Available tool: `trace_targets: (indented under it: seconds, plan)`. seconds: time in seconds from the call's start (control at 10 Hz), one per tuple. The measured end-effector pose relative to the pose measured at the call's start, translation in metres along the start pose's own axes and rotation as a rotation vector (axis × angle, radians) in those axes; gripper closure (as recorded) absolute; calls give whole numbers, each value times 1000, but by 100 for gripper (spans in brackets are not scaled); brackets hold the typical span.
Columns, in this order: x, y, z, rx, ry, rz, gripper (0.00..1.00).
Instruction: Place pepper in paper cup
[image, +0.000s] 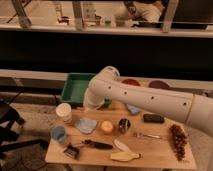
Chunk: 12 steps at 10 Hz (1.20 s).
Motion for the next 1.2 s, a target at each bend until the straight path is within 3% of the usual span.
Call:
trace_targets:
  seconds: [0.3, 0.4, 0.6, 0.7, 0.9, 1.2]
  plan:
    - [-17, -3, -3, 20, -31, -6, 96]
    - [-31, -6, -2, 27, -58, -7, 96]
    - [-55, -16, -3, 35, -156, -1, 96]
    - [-63, -22, -3, 37, -234, 2, 96]
    - [-81, -37, -5, 43, -511, 27, 96]
    - [-99, -55, -3, 42, -859, 88, 96]
